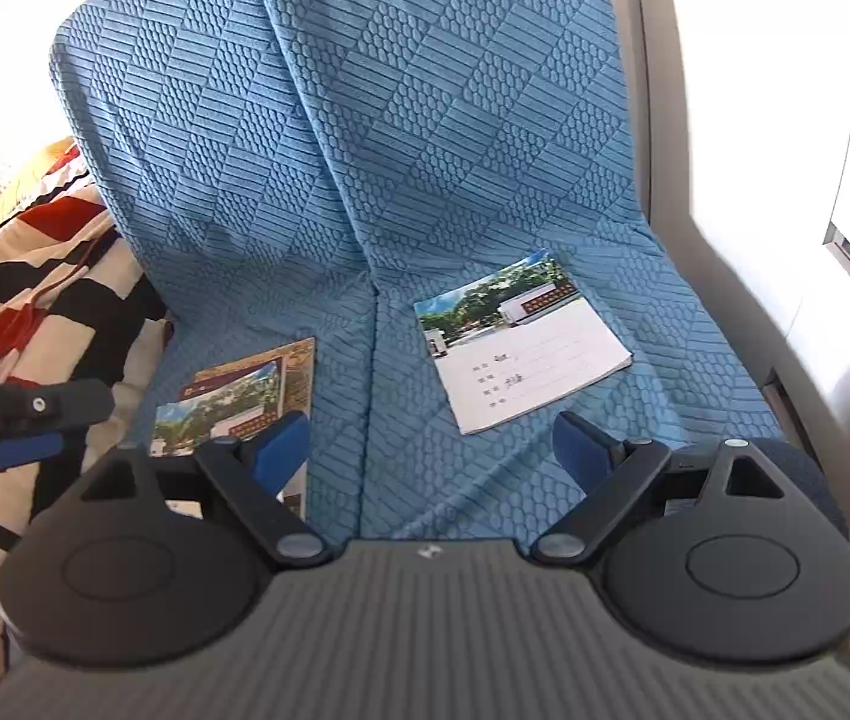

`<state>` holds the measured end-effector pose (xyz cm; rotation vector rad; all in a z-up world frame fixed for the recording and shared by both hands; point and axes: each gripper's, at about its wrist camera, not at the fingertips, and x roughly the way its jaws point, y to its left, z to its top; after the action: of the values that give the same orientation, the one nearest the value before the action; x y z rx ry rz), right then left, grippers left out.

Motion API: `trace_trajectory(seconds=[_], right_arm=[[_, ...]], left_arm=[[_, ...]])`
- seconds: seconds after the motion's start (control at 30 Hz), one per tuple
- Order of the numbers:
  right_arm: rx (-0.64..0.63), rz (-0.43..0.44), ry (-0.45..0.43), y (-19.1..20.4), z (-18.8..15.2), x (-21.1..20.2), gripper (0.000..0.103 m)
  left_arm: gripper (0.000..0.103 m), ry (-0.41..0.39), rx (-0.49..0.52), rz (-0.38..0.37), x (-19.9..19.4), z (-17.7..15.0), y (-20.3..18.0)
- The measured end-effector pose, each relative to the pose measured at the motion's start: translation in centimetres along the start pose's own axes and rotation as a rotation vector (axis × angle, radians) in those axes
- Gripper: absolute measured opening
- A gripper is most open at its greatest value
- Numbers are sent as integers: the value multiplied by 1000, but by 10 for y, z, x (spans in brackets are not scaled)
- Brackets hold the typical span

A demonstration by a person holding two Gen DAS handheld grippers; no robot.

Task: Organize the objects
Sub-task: 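Withdraw both tools up and back from the brochure stack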

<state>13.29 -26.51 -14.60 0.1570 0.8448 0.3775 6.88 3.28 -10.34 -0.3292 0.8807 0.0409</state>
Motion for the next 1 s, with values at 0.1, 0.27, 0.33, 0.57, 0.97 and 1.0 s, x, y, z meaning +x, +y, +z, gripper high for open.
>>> trace_trajectory(seconds=[0.1,0.27,0.33,0.57,0.97,1.0], right_arm=[[8,-4,-10,-7,-2,-2,89],[24,-12,-18,-20,-3,-6,89],[22,-19,-21,-25,-3,-8,89],[28,-31,-36,-38,-6,-14,89],[-4,-21,-51,-47,-15,-6,89],[-8,-28,-47,-48,-16,-3,89]], left_arm=[[102,-20,8,-1,-3,0,-9],[102,-11,27,-24,2,-2,-25],[102,-10,40,-21,3,-5,-31],[102,-1,48,-22,6,-10,-40],[102,19,47,-42,31,-16,-41],[102,20,45,-43,34,-17,-41]])
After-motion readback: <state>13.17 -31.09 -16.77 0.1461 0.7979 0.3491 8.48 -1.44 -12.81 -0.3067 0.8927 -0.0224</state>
